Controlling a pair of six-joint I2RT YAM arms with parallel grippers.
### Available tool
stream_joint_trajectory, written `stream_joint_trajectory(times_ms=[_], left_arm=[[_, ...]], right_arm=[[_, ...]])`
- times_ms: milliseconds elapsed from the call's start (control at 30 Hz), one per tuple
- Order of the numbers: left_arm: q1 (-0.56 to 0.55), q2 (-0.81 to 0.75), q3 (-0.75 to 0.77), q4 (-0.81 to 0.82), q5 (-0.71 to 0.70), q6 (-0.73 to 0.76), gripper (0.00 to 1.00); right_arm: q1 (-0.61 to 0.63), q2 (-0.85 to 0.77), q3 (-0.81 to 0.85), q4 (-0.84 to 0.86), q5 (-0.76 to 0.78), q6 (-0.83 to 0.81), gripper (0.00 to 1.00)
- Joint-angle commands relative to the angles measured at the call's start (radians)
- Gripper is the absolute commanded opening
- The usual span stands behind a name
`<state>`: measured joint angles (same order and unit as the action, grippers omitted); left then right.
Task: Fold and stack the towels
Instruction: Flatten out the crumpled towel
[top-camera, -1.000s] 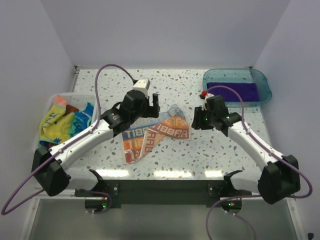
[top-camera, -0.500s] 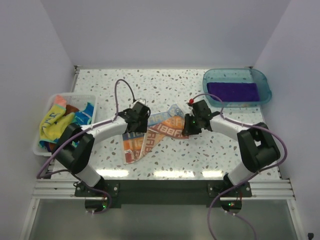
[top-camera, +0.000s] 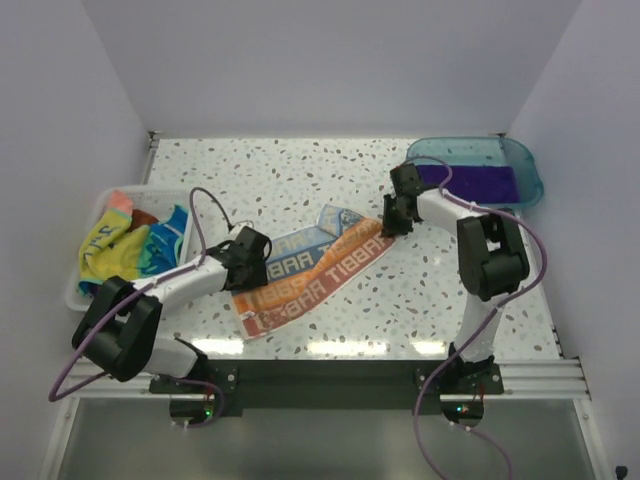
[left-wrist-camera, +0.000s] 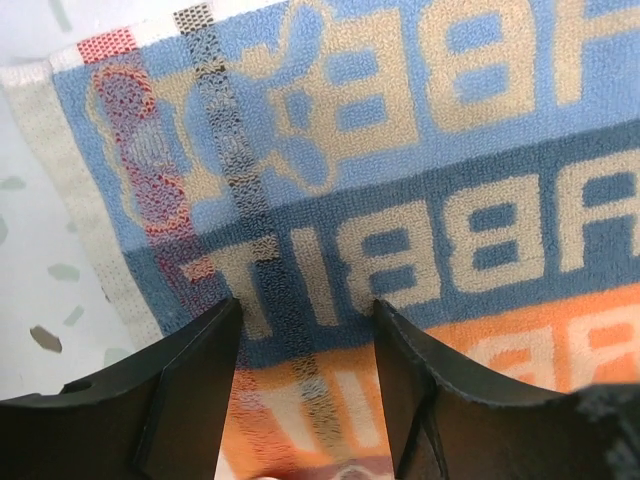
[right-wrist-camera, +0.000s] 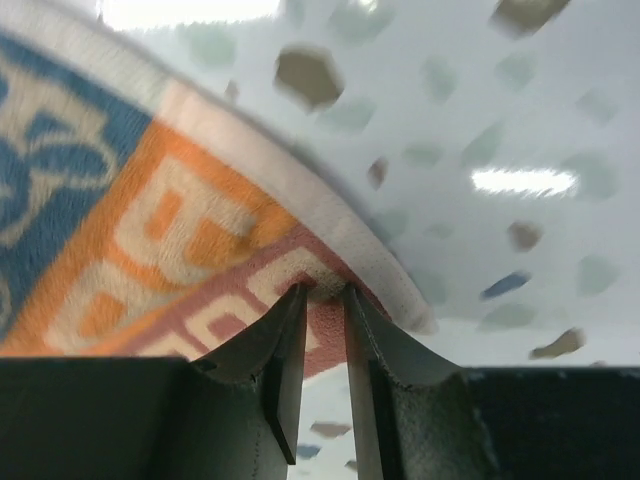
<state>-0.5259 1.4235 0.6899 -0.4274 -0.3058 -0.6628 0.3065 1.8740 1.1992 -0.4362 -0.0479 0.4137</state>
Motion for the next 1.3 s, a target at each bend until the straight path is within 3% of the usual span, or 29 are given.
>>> stream_joint_trajectory(times_ms=[0,100,233,433,600,833,1033,1267], left_arm=[[0.018,-0.049,-0.095,-0.100,0.083,-0.098,0.61],[0.018,-0.154,-0.171,-0.100,0.176,-0.176,0.62],[0.014,-0.332,-0.265,-0.080,0.301,-0.276,0.69],[0.007,-0.514,-0.201,-0.132,0.330,-0.310,0.77],[0.007,-0.345,-0.011,-0.154,0.199,-0.119,0.78],[0.047,-0.068,0.209,-0.114,0.027,0.034,0.72],[0.171,-0.038,0.246,-0.097,-0.003,0.101,0.72],[0.267,-0.054,0.243,-0.085,-0.003,0.164,0.74]], right_arm=[[-0.033,0.120,0.217,-0.087,0.103,-0.084,0.27],[-0.033,0.206,0.392,-0.113,0.095,-0.105,0.27],[-0.007,0.228,0.507,-0.151,0.072,-0.133,0.27],[0.124,0.030,0.334,-0.116,0.082,-0.147,0.30],[0.255,-0.113,0.105,-0.044,0.051,-0.046,0.31],[0.499,-0.151,0.005,-0.035,0.023,0.037,0.36],[0.719,-0.093,0.016,-0.035,0.014,0.022,0.41],[0.875,-0.018,0.088,-0.076,0.079,-0.070,0.45]])
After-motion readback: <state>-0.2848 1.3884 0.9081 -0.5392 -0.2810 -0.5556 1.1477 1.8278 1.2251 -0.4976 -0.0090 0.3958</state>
